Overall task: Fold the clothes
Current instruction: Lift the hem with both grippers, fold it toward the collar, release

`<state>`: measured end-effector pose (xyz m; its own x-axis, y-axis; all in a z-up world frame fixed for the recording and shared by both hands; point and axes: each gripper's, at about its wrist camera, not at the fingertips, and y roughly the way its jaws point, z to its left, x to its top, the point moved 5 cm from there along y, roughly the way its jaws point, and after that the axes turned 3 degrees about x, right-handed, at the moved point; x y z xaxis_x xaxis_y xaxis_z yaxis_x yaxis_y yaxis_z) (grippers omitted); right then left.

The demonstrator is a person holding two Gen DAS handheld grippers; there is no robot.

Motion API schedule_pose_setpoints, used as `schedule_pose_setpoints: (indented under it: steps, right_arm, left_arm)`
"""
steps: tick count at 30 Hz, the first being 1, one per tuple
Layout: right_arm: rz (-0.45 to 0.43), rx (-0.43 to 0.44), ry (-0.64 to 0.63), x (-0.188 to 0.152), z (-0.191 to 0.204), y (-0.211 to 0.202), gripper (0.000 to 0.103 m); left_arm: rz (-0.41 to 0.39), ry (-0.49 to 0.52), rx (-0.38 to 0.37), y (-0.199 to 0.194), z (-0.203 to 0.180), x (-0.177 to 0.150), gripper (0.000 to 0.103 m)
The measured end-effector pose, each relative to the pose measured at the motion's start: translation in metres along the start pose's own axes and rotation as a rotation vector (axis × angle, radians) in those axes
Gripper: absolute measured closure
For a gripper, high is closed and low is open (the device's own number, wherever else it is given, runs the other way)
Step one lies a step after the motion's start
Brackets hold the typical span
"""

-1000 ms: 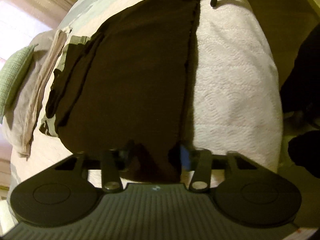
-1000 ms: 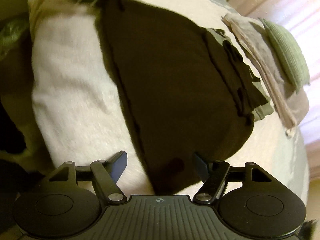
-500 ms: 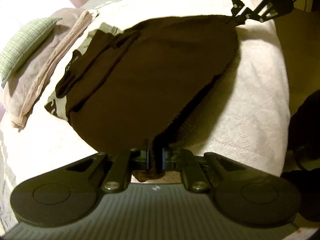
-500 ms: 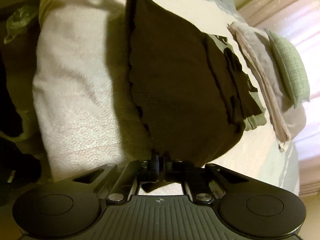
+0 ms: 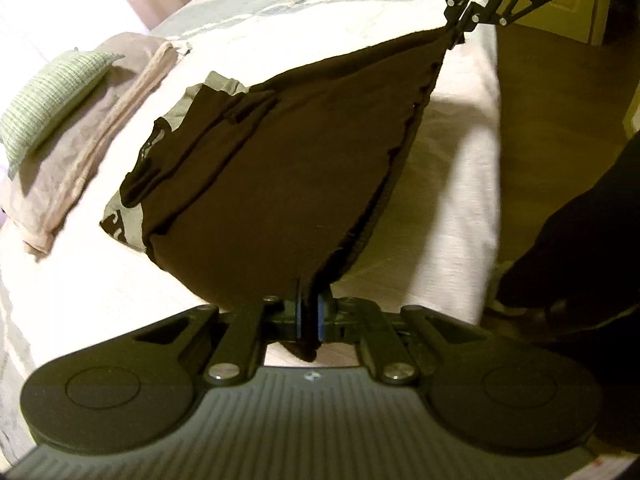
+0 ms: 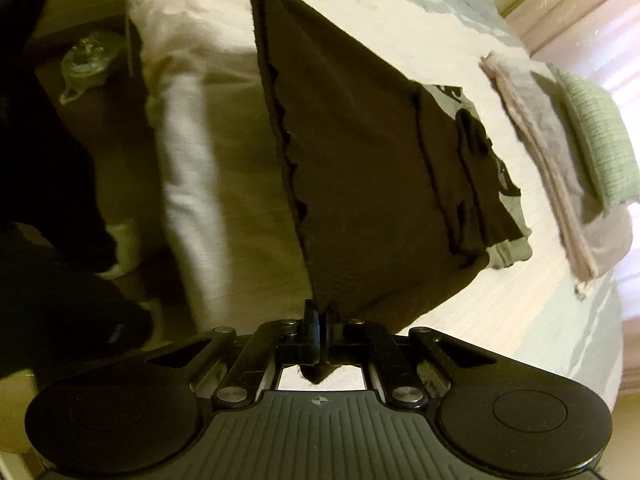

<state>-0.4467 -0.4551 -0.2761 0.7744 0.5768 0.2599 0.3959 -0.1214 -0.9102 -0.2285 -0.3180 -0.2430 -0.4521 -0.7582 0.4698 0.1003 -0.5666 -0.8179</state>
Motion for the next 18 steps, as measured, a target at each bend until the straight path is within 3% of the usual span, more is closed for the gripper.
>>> schedule_pose_setpoints:
  steps: [4, 7, 11, 18]
  right_arm:
    - [0.003, 0.014, 0.036, 0.008, -0.007, -0.025, 0.103]
    - [-0.021, -0.034, 0.083, 0.023, -0.056, -0.038, 0.103]
    - [-0.043, -0.071, 0.099, 0.040, -0.139, -0.032, 0.103]
    - [-0.071, 0.026, 0.156, 0.048, -0.286, 0.032, 0.103]
  left_arm:
    - [0.010, -0.036, -0.057, -0.028, -0.012, -0.002, 0.099]
    - [0.014, -0.087, -0.073, -0.038, 0.003, 0.006, 0.099]
    - [-0.002, -0.188, -0.054, -0.034, 0.071, 0.038, 0.099]
    - [0.031, -0.302, -0.056, 0.027, 0.214, 0.097, 0.099]
